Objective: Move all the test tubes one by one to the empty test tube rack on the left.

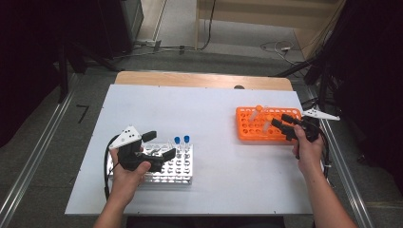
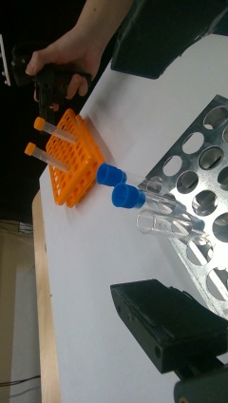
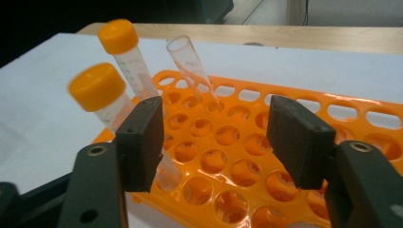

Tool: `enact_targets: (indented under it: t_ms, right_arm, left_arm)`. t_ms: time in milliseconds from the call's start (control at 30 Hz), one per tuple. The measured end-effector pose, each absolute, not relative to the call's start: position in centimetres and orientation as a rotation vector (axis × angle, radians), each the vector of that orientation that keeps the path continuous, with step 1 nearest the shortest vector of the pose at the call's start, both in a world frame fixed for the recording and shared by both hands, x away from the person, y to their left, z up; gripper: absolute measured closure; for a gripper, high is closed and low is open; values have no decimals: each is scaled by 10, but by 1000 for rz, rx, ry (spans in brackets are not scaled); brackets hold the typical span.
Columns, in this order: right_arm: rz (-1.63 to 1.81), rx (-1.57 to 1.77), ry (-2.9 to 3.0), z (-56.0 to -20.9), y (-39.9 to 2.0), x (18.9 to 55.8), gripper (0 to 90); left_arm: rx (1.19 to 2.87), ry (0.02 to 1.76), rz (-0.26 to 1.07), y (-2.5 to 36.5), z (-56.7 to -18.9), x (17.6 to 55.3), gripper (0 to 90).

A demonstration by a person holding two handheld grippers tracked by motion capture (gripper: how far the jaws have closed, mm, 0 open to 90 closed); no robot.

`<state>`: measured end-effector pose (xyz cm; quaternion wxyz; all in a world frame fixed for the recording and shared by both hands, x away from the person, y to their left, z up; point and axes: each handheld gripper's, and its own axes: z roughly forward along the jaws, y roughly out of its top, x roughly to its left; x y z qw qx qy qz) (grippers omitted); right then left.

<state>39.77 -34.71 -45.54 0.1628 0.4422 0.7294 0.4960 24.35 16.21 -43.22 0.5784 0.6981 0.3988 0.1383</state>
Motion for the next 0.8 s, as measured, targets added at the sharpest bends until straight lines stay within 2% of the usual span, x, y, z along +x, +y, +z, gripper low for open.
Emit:
enact_targets:
  t_ms: [333,800]
  right_arm:
    - [1382,1235,2148,-469,-327,423,517]
    - [1296,1295,2156,-475,-309,437,556]
  left_arm:
    - [1647,937,317,159,-435,244,0]
    - [1645,946,313,158,-437,245,0]
